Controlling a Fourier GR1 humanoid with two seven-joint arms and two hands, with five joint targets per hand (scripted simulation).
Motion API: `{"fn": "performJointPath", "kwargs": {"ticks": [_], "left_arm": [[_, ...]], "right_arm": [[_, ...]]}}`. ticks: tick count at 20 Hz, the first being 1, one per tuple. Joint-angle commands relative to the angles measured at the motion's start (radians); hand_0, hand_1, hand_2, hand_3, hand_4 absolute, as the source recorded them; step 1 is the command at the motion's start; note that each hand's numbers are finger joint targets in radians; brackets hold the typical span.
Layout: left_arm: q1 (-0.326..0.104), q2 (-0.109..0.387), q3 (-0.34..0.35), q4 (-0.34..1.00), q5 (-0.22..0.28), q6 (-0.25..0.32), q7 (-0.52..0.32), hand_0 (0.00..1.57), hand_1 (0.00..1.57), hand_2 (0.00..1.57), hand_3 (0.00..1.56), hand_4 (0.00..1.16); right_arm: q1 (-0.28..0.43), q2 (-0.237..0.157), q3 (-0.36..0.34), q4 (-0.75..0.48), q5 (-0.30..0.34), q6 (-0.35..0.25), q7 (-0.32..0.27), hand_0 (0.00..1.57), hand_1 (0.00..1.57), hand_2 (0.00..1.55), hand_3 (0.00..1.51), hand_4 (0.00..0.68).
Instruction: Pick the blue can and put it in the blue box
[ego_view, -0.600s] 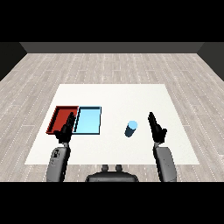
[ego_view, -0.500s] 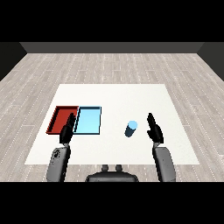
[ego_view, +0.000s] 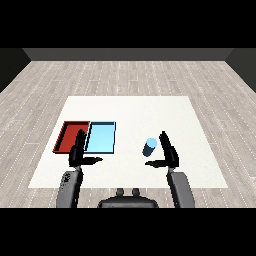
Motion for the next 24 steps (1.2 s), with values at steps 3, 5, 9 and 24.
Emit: {"fn": "performJointPath", "kwargs": {"ticks": [3,5,9,24], "left_arm": [[0.039,-0.003,-0.014,-0.083,-0.016,0.006,-0.033,0.00,0.00,0.00,0.00,0.00],[0.046,-0.002,0.019,0.089,0.011,-0.051,-0.201,0.00,0.00,0.00,0.00,0.00],[0.016,-0.005,0.023,0.092,0.011,-0.036,-0.186,0.00,0.00,0.00,0.00,0.00],[0.017,0.011,0.027,0.028,-0.002,-0.020,-0.145,0.00,0.00,0.00,0.00,0.00]], "right_arm": [[0.024,0.014,0.039,0.072,0.001,0.023,-0.178,0.00,0.00,0.00,0.00,0.000],[-0.001,0.014,0.047,0.102,-0.018,0.008,-0.183,0.00,0.00,0.00,0.00,0.000],[0.032,0.015,0.059,0.094,-0.010,-0.001,-0.191,0.00,0.00,0.00,0.00,0.000],[-0.075,-0.045,-0.095,0.164,-0.122,0.106,-0.132,0.00,0.00,0.00,0.00,0.000]]}}
